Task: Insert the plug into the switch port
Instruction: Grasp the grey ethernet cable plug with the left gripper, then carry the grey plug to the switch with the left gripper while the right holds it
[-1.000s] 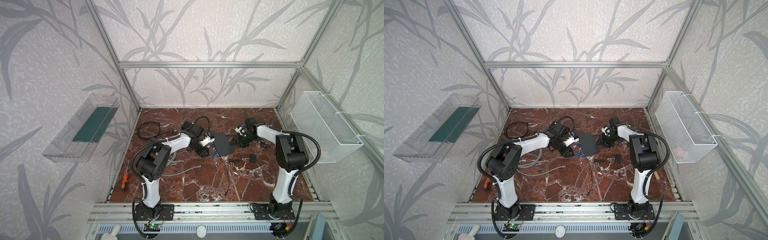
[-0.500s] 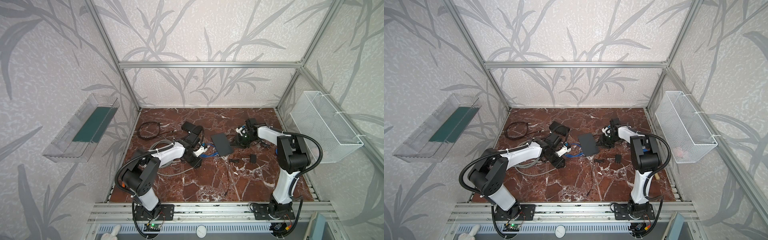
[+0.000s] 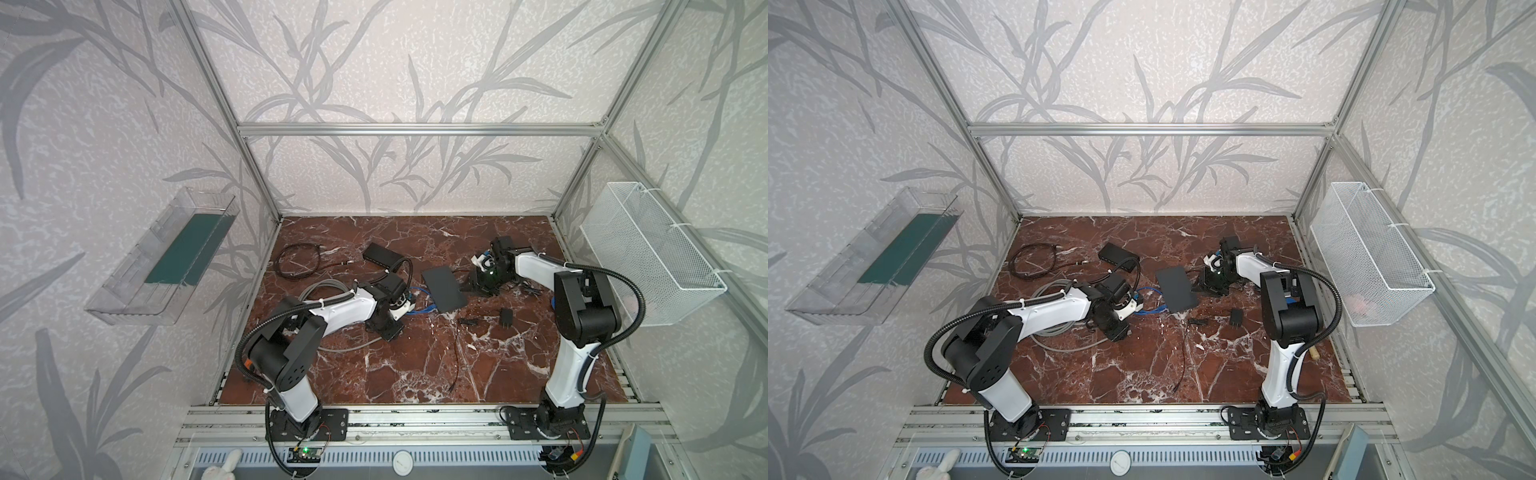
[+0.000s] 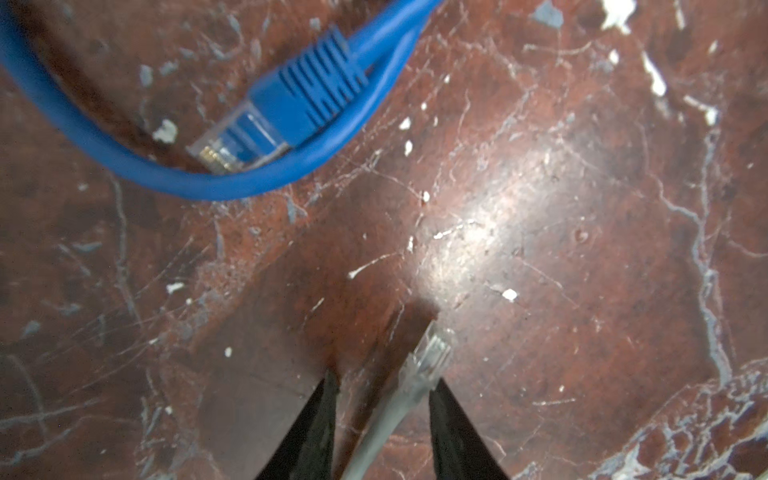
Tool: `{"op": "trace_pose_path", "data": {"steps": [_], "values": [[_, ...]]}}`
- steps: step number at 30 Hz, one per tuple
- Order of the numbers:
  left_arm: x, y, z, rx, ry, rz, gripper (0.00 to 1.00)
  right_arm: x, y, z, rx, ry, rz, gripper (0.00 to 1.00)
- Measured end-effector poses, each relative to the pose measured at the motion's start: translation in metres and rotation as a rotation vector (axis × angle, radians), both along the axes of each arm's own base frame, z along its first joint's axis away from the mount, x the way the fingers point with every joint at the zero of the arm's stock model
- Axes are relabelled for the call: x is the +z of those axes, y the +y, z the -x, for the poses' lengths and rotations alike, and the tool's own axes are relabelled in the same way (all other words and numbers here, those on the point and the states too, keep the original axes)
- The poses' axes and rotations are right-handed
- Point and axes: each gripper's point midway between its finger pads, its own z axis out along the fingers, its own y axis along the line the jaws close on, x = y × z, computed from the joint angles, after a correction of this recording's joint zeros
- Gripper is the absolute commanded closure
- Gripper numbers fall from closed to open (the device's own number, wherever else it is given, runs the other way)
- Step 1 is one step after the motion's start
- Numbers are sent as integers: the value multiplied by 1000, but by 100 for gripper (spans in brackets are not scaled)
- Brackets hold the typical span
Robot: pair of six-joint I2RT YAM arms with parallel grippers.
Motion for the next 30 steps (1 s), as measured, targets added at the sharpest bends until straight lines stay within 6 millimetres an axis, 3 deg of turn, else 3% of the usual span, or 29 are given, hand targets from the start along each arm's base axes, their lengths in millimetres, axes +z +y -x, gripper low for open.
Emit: {"op": "trace_pose_path", "data": {"steps": [4,7,12,16,22,30], "values": [[-1,2,-4,-18,-11,-37,86,2,1,0,3,-3,-6,59],[-1,2,-6,-39,-15,-47,92,7,4,3,20,-18,-16,58],[5,-10,-7,-84,-12,2,94,32,17,17,63,-68,-75,58],[24,-30,-22,-104,-33,111,94,48,48,31,137,-100,-169,58],[52,-55,-45,-128,-82,262,95,54,103,54,243,-100,-287,58],[46,-64,-48,-144,-63,298,95,47,129,57,217,-44,-367,60]]}}
